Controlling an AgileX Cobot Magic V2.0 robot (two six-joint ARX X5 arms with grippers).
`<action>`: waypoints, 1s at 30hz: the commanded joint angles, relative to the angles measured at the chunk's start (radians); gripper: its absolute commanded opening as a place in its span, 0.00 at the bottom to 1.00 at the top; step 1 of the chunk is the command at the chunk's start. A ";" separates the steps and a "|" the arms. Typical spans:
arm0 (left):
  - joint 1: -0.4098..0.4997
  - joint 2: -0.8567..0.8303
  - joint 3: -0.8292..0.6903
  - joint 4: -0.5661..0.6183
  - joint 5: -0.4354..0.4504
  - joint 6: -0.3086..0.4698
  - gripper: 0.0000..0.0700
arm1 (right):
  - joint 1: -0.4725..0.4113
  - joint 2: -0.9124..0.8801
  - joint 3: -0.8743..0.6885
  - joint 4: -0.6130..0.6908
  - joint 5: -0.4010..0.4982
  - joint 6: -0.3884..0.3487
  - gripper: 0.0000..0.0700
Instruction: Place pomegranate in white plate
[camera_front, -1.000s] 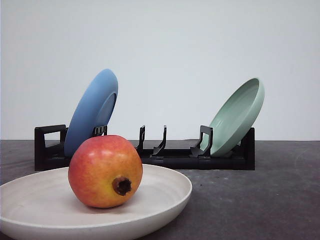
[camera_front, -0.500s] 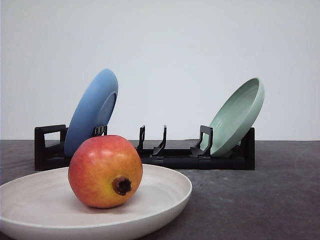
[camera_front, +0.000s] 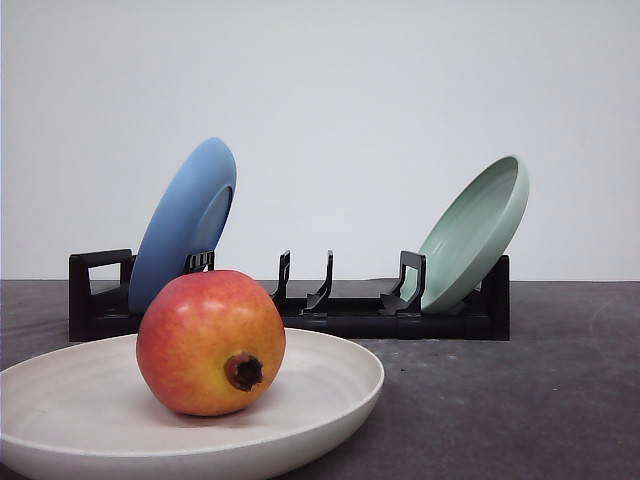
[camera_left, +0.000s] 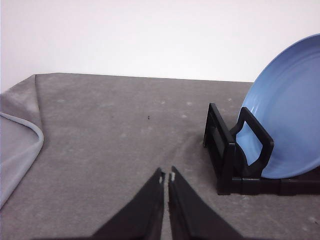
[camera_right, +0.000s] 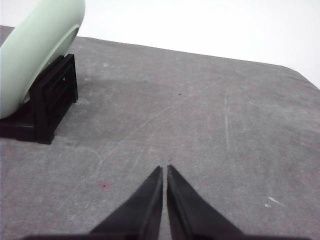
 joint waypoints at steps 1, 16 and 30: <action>0.000 -0.002 -0.009 0.009 0.004 0.000 0.00 | 0.001 0.000 -0.005 0.011 0.000 0.010 0.02; 0.000 -0.002 -0.009 0.009 0.004 0.000 0.00 | 0.001 0.000 -0.005 0.011 0.000 0.010 0.02; 0.000 -0.002 -0.009 0.009 0.004 0.000 0.00 | 0.001 0.000 -0.005 0.011 0.000 0.010 0.02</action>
